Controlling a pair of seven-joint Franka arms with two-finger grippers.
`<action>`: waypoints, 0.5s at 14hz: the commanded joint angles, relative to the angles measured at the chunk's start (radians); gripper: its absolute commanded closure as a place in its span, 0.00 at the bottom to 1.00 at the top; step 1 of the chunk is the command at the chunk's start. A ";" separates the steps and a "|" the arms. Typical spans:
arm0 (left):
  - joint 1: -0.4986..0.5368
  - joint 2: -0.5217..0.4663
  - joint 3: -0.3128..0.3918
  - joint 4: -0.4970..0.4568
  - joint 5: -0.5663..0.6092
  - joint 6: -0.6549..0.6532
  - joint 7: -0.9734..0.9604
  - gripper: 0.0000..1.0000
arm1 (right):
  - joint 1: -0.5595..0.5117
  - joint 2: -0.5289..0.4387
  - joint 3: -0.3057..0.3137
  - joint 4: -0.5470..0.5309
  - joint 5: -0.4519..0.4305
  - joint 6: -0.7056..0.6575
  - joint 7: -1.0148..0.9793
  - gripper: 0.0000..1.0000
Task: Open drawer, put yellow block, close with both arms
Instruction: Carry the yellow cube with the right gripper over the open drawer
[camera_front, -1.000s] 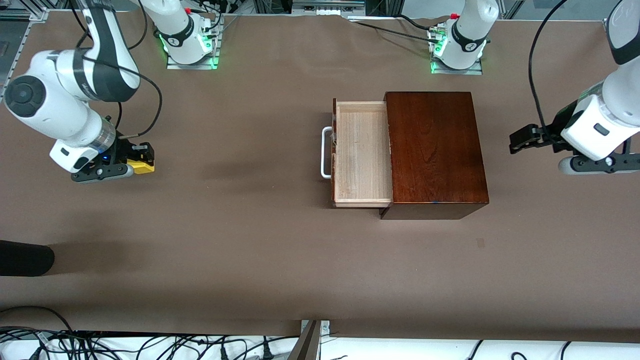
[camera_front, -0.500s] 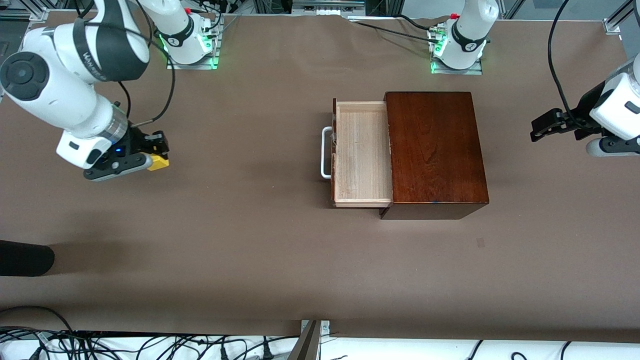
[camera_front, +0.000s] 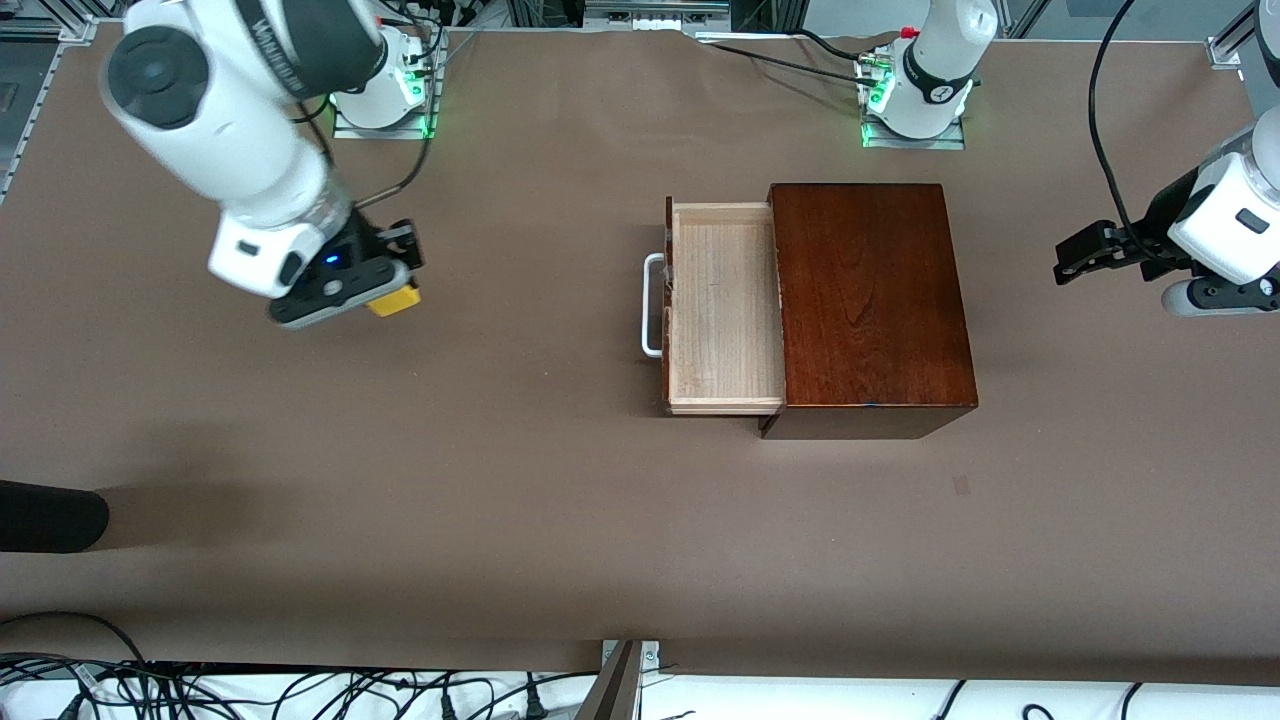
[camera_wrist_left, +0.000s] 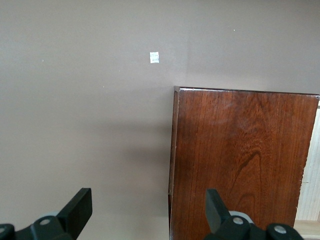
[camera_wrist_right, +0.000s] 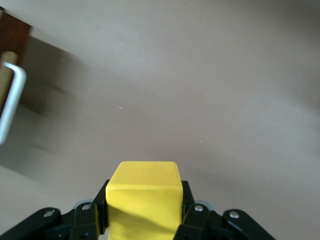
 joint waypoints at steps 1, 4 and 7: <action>0.006 -0.007 -0.014 -0.007 0.016 0.008 -0.012 0.00 | 0.082 0.044 -0.002 0.077 0.008 -0.019 0.070 0.82; 0.006 -0.006 -0.014 -0.007 0.015 0.032 -0.012 0.00 | 0.171 0.104 -0.002 0.170 0.005 -0.027 0.074 0.82; 0.006 -0.002 -0.014 -0.007 0.016 0.034 -0.012 0.00 | 0.260 0.162 -0.002 0.222 0.003 0.012 0.071 0.82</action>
